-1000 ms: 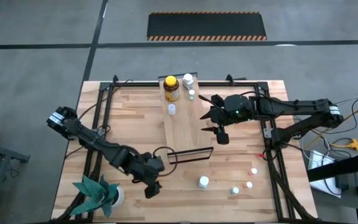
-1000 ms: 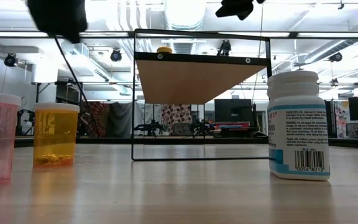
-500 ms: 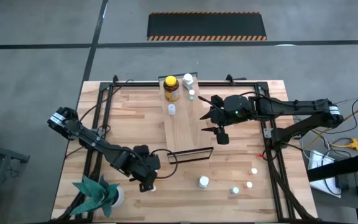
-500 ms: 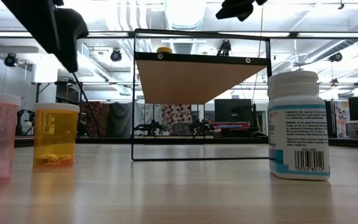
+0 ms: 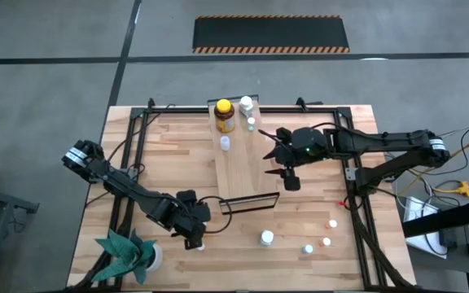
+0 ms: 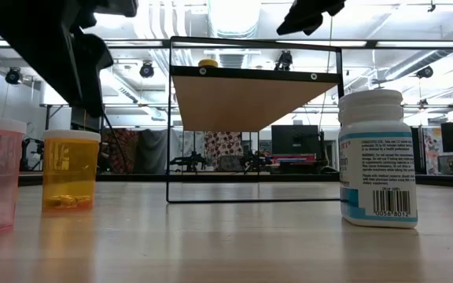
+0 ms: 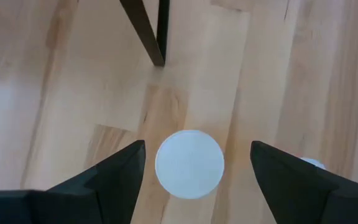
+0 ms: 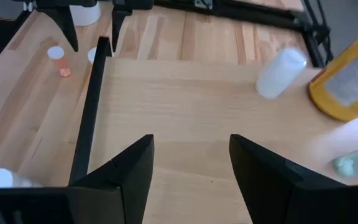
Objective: Pick and place medicine bottles onto shelf by color
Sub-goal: Put the orange pill bottle on the shelf
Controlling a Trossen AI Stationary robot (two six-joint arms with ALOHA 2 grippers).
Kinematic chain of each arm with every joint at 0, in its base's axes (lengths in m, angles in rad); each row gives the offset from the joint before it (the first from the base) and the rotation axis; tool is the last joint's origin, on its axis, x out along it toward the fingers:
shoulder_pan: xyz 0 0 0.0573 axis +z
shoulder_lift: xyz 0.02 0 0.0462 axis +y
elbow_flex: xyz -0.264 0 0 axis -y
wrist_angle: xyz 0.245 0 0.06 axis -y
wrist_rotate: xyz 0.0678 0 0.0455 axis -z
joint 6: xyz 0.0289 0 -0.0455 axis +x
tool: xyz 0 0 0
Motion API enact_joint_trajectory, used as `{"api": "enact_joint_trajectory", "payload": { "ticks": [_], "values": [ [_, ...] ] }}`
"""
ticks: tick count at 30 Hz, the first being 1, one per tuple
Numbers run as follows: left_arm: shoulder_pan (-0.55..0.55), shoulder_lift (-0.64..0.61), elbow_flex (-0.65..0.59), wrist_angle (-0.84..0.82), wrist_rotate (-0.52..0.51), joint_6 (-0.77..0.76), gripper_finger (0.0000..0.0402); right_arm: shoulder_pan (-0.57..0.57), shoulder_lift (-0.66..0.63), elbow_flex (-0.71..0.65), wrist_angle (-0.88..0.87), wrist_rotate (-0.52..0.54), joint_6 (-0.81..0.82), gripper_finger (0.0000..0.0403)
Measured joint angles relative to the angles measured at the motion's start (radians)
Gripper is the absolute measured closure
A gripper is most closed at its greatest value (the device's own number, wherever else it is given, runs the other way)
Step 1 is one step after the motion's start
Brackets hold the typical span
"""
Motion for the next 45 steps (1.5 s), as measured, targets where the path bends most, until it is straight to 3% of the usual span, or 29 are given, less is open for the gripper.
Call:
{"api": "enact_joint_trajectory", "payload": {
  "ticks": [20, 32, 45],
  "values": [
    [0.0, 0.004, -0.112, 0.13, 0.044, -0.001, 0.013, 0.0, 0.0, -0.065, 0.044, -0.003, 0.024, 0.0202],
    [0.0, 0.004, -0.112, 0.128, 0.044, 0.001, 0.0214, 0.0, 0.0, -0.07, 0.044, -0.003, 0.024, 0.0202],
    [0.0, 0.003, -0.06, 0.089, 0.044, 0.002, 0.0212, 0.0, 0.0, -0.076, 0.051, -0.003, 0.023, 0.0202]
  ]
}}
